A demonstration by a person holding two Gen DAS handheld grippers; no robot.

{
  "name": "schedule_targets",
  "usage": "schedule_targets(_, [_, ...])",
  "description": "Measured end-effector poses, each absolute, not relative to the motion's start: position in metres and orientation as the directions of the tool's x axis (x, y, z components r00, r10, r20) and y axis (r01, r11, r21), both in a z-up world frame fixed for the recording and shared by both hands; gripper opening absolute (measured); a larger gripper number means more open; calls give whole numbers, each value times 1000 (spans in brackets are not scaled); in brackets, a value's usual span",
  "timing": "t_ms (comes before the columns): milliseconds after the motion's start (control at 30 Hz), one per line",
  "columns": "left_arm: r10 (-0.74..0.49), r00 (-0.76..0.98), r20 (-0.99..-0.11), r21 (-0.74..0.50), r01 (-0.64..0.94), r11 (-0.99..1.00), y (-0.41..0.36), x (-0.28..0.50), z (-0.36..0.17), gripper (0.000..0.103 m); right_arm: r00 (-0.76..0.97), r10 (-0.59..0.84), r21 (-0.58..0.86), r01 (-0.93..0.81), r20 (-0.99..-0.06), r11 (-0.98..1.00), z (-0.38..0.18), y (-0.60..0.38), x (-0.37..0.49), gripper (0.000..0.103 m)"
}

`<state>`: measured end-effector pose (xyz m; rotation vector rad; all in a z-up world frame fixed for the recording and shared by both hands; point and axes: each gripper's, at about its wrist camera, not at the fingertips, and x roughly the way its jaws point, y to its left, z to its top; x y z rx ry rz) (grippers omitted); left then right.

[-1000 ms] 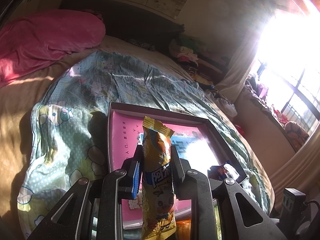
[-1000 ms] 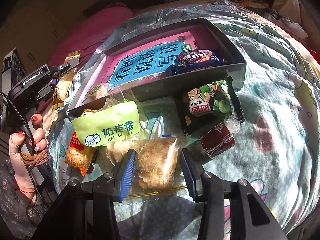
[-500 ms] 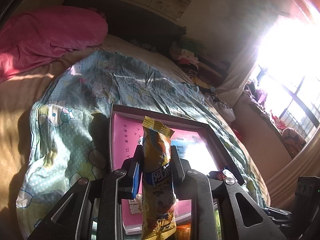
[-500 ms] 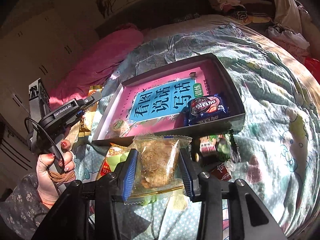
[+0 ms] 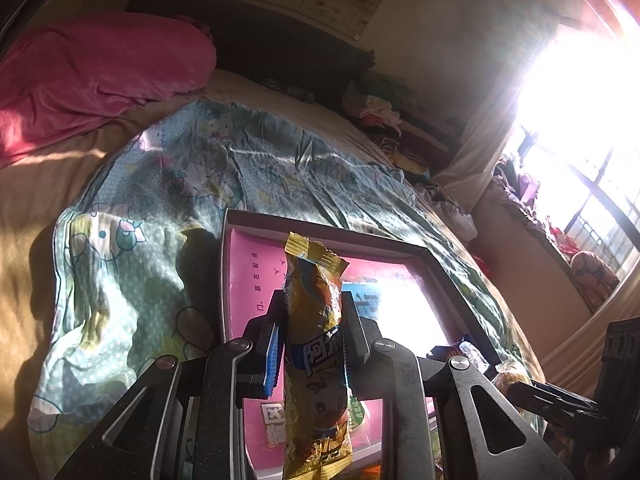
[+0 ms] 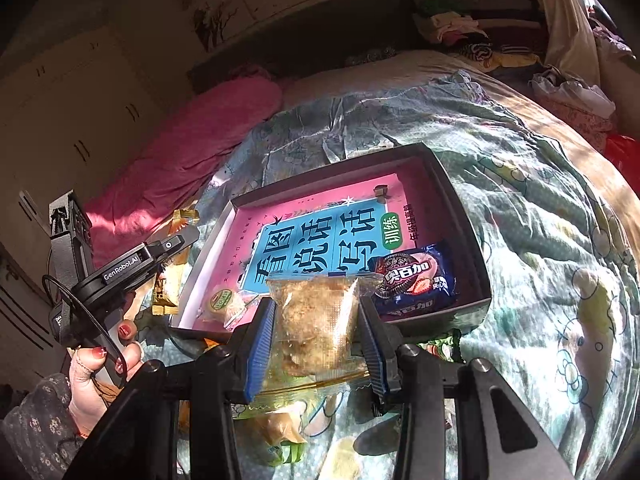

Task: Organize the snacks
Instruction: 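Carry the pastry bag over the tray with the right tool while the left tool holds the yellow bar, then lower the pastry bag into the tray with the right tool while the left tool lowers the yellow bar there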

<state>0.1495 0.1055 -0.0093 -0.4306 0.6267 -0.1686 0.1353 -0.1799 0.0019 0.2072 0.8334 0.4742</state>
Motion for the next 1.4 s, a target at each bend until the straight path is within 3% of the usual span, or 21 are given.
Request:
schedule_targets(600, [-296,739,-605,-400,39,916,91,159,-21,26,617,405,211,-365,-675,907,-12,-138,185,42])
schedule_targets(1400, [-317,666,-675,-395,36,918,80,163,-35,26,599,363,167,-358,-713,919,-33,-128,193,42])
